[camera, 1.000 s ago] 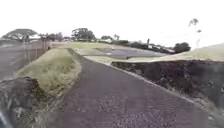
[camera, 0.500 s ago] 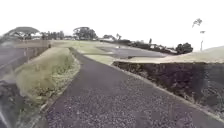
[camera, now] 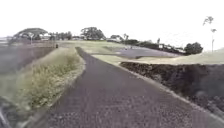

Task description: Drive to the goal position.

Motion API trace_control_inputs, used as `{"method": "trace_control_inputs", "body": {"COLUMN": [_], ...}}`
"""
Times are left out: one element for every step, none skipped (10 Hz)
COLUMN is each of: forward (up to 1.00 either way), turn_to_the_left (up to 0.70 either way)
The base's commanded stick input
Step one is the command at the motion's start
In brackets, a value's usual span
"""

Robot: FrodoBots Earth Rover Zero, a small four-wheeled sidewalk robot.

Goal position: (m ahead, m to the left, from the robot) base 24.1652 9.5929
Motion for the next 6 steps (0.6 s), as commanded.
{"method": "trace_control_inputs", "body": {"forward": [1.0, 1.0, 1.0, 1.0, 1.0, 1.0], "turn_to_the_left": [0.0, 0.0, 0.14, 0.35, 0.23, 0.0]}}
